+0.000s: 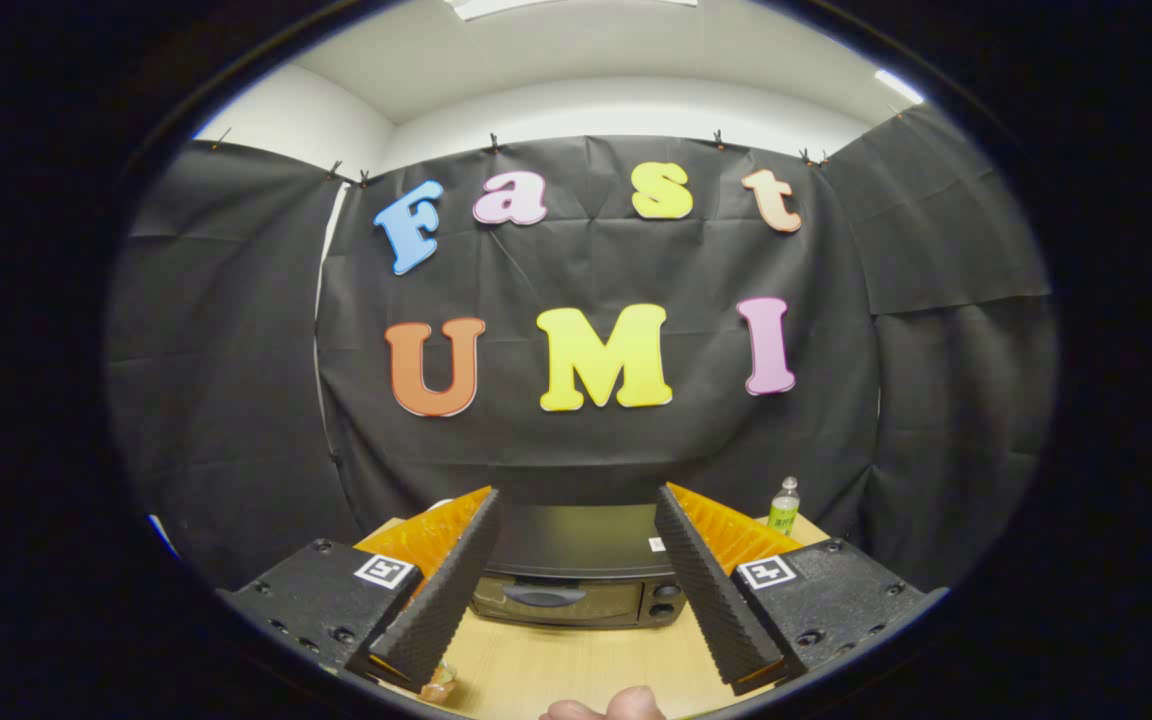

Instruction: Open the toaster oven, put the food inside, and close the toaster oven door.

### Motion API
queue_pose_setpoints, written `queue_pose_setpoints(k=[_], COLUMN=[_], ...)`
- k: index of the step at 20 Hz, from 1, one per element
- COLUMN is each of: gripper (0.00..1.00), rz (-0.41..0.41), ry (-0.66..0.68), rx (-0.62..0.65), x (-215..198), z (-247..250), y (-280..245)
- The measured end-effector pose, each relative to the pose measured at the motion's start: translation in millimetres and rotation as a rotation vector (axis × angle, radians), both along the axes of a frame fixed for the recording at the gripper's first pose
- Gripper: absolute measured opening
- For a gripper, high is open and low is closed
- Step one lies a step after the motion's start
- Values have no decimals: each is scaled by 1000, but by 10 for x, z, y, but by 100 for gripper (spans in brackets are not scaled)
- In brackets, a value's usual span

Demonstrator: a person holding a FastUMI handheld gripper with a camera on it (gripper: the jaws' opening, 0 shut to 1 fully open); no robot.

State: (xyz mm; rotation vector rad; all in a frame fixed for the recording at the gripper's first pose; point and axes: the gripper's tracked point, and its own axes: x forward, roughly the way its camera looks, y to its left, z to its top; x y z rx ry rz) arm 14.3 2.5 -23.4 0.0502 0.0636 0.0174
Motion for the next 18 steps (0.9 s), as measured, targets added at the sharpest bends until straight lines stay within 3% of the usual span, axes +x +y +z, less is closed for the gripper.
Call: queue_pose_setpoints(k=[18], gripper=[100], rz=[46], ry=[294], rx=[83], x=[1143], z=[-1539], y=[380])
